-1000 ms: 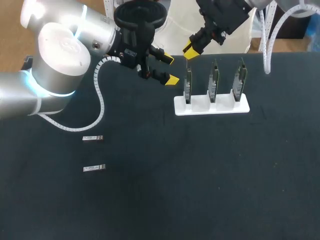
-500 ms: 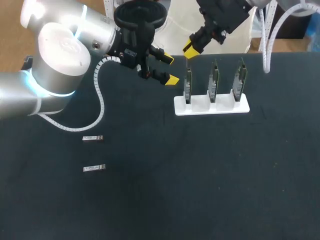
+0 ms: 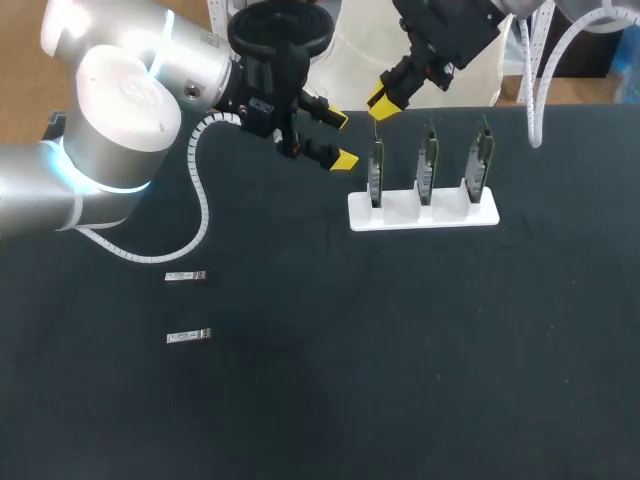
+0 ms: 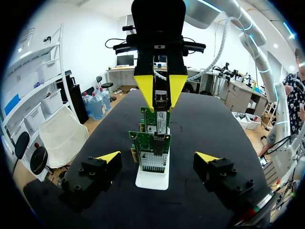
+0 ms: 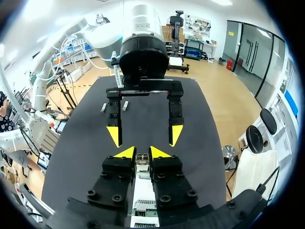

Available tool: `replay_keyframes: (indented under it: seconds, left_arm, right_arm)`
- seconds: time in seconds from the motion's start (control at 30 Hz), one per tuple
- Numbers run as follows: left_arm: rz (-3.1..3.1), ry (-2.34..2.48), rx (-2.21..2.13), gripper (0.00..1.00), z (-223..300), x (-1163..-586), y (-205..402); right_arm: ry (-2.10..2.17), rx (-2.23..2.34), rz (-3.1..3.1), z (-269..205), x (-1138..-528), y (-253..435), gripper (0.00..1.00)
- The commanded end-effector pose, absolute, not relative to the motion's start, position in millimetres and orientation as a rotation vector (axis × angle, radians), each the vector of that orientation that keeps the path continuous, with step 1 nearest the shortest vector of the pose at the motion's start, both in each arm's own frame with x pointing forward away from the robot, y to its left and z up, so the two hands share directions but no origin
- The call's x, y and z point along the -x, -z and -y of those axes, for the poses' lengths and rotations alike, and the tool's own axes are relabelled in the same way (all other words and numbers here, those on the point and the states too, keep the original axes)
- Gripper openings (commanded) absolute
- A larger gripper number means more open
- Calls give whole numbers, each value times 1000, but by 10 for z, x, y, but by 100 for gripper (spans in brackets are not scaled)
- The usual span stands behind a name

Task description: Pick up the optical module with the left hand, and insert it into the network port with the right hand.

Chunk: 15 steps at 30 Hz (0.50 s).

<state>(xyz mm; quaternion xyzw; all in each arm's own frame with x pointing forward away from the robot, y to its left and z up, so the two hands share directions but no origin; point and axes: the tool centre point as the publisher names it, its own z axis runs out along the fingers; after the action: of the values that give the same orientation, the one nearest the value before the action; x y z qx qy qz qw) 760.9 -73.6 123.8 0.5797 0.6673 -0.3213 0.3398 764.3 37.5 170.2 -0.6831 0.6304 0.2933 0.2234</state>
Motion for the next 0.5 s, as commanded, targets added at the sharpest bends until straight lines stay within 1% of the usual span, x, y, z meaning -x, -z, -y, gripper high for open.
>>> replay_keyframes:
  seconds: [0.03, 0.5]
  left_arm:
    - [-1742, 833, -1509, 100, 745, -7608, -1242]
    - [-1742, 833, -1509, 100, 745, -7608, -1242]
  right_arm:
    - [-810, 1880, -1748, -378, -7649, -1679, 0]
    - [-818, 1851, -1748, -375, -7659, -1686, 0]
